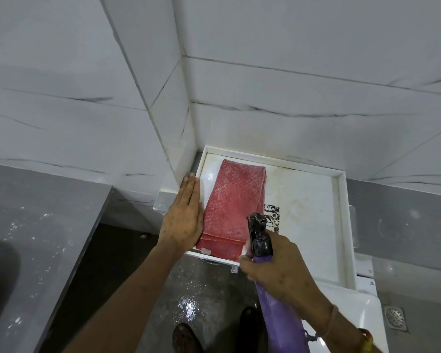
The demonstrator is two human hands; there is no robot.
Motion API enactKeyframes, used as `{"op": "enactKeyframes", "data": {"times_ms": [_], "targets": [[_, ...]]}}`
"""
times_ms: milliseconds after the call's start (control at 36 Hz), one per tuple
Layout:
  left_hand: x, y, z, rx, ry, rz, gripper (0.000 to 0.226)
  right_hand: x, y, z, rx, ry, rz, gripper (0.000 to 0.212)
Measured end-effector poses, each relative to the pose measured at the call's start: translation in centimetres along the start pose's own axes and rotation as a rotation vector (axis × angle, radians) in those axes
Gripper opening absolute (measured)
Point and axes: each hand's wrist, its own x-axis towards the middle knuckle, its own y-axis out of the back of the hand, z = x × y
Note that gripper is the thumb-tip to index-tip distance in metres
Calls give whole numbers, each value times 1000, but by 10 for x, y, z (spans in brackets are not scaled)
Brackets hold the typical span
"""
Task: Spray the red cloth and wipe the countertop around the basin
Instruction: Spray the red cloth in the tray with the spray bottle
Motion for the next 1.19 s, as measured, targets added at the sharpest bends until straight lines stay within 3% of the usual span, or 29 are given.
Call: {"op": "enactKeyframes", "data": {"times_ms": [111, 250, 361, 500, 639, 750, 889, 1194], "targets": [[0, 0, 0, 11, -4, 1, 61, 0, 1, -1, 39, -21, -64, 19], [1, -2, -1, 23, -8, 21, 60, -1, 0, 1, 8, -23, -10, 13], [1, -1, -1, 35, -13, 15, 61, -2, 3, -1, 55, -45, -63, 20], [0, 0, 0, 36, -13, 4, 61, -1, 3, 0, -5, -20, 28, 14], [0, -1, -1, 43, -15, 3, 61, -1, 7, -4, 62, -48, -48, 18], [1, -3, -2, 48, -8, 11, 61, 1, 8, 0, -3, -49, 55, 12], [2, -4, -3, 53, -2, 11, 62, 0, 12, 1, 61, -91, -17, 16], [3, -5, -3, 55, 5, 15, 62, 5, 16, -4, 62, -97, 50, 12]]}}
